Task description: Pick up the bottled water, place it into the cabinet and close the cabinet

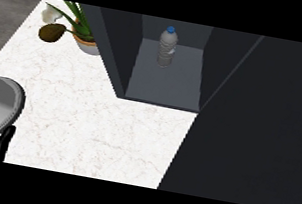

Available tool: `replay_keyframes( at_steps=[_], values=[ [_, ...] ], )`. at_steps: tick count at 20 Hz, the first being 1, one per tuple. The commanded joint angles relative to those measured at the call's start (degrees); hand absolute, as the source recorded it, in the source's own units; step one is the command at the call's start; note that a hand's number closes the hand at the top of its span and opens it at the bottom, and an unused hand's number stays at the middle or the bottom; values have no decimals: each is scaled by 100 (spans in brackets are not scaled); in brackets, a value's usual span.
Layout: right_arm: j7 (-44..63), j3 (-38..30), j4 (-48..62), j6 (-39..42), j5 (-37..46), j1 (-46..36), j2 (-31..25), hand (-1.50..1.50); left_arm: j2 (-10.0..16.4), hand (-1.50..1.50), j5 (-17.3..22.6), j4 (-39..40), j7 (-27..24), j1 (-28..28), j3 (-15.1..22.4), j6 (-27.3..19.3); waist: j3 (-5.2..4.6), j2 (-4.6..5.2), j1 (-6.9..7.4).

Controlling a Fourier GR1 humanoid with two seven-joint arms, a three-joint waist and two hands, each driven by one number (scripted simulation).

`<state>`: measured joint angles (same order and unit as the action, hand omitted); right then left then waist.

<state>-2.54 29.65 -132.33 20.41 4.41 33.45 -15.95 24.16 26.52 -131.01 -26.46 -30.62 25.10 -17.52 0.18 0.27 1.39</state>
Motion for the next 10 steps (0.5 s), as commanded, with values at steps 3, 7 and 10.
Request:
replay_keyframes(
  at_steps=[3, 7, 10],
  values=[
    [633, 1278, -416, -13, 364, -278, 428, 150, 283, -150, 393, -552, -290, -895, -378, 452, -33, -70, 67],
    [940, 1356, -203, -65, 230, -553, 754, 150, 515, -150, 784, -306, -533, -1191, -850, 1055, -45, -54, 170],
    [1115, 1379, -72, -118, 55, -612, 979, 150, 547, -150, 909, -308, -646, -1379, -1020, 1280, -45, -49, 219]
  ],
)
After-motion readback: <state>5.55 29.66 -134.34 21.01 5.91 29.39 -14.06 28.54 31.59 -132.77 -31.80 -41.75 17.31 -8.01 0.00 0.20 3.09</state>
